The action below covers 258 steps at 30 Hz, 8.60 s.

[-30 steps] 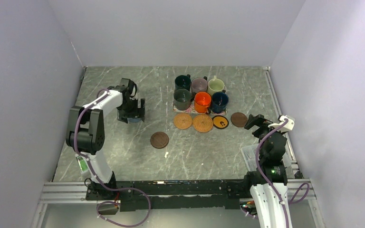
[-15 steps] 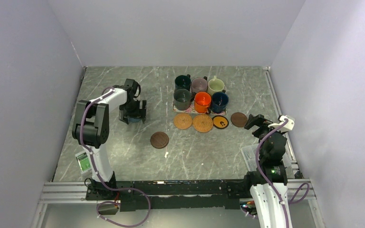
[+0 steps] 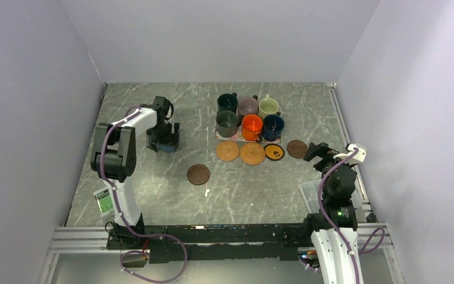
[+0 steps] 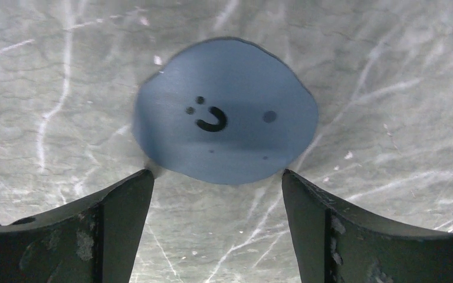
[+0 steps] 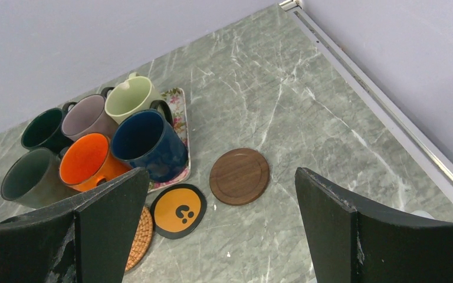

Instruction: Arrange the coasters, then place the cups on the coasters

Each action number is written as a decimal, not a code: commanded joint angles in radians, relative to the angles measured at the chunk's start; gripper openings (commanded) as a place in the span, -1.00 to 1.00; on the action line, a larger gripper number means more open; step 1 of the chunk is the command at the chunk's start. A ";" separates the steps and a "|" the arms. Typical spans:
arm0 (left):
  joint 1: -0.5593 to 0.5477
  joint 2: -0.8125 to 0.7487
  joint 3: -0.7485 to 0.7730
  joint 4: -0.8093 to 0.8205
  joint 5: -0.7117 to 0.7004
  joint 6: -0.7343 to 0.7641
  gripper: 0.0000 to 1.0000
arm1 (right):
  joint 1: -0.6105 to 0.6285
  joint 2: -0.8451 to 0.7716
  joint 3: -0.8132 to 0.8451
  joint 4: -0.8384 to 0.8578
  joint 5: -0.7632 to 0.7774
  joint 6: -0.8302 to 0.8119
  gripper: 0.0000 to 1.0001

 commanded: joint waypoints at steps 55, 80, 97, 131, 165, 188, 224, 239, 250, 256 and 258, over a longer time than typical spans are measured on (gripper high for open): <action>0.239 0.141 0.072 0.157 0.029 -0.073 0.81 | -0.002 0.002 0.036 0.030 -0.004 -0.006 0.99; 0.122 -0.458 -0.041 0.192 0.098 -0.013 0.87 | 0.045 0.262 0.144 0.093 -0.547 -0.047 0.63; 0.015 -0.555 -0.090 0.241 0.088 -0.038 0.87 | 0.806 0.766 0.235 0.299 -0.099 -0.092 0.59; 0.017 -0.640 -0.133 0.290 0.009 -0.071 0.87 | 1.096 1.493 0.576 0.292 -0.120 -0.169 0.57; 0.107 -0.675 -0.143 0.299 -0.008 -0.086 0.87 | 1.116 1.925 1.003 0.286 -0.033 -0.223 0.41; 0.140 -0.689 -0.142 0.299 0.002 -0.094 0.87 | 1.107 2.141 1.255 0.307 0.112 -0.242 0.43; 0.175 -0.691 -0.137 0.294 0.037 -0.102 0.87 | 1.132 1.600 0.683 0.535 0.003 -0.193 0.98; 0.175 -0.686 -0.137 0.294 0.062 -0.108 0.87 | 1.064 1.346 0.481 0.436 0.136 0.008 0.93; 0.175 -0.685 -0.134 0.292 0.078 -0.111 0.87 | 0.948 1.328 0.412 0.448 0.083 0.046 0.72; 0.175 -0.680 -0.133 0.290 0.075 -0.106 0.87 | 0.881 1.369 0.457 0.472 0.009 -0.019 0.65; 0.175 -0.676 -0.133 0.290 0.079 -0.107 0.87 | 0.860 1.400 0.486 0.456 -0.011 -0.026 0.63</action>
